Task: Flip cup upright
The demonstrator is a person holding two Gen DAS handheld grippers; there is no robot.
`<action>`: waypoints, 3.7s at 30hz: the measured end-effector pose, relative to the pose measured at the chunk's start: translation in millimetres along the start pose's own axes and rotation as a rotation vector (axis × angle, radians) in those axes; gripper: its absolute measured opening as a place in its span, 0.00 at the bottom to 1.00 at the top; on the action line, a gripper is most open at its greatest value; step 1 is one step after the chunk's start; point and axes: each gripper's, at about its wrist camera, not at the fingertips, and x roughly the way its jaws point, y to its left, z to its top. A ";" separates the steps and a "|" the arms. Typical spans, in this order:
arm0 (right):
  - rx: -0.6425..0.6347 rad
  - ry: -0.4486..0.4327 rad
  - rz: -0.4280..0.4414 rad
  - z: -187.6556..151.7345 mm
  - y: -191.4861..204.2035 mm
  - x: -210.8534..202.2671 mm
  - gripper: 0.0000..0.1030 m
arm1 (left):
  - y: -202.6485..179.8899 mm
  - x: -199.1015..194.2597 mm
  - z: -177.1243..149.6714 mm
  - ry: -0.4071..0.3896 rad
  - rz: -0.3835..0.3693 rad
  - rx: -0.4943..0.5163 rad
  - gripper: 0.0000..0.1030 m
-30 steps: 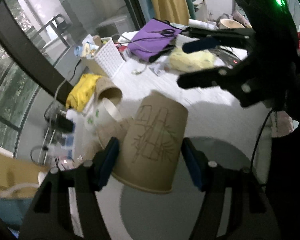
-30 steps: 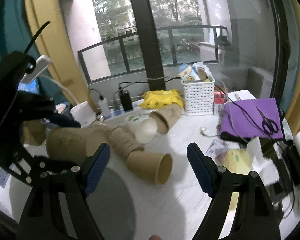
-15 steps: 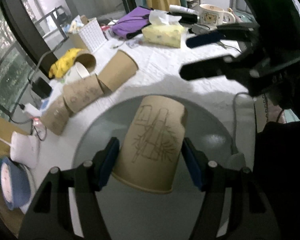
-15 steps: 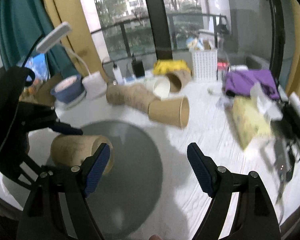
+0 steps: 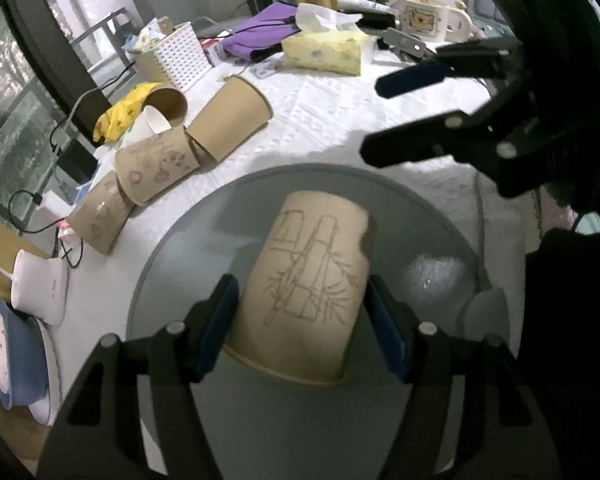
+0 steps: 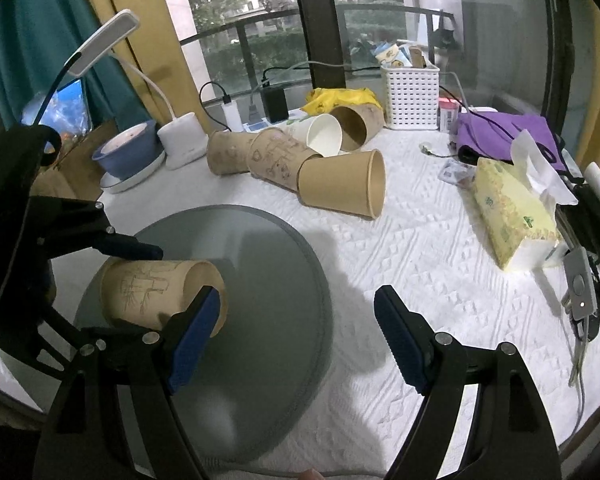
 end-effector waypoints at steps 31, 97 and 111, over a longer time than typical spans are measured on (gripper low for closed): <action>-0.091 0.004 0.000 18.1 12.4 -1.9 0.80 | 26.4 -33.0 -23.0 -0.082 0.019 -0.242 0.88; -1.262 0.774 0.287 51.1 193.2 180.4 0.65 | 52.8 -55.1 -194.9 -0.232 0.105 -1.093 0.89; -1.118 0.576 0.300 69.6 186.5 130.6 0.65 | 52.0 -73.7 -177.2 -0.244 0.164 -1.030 0.89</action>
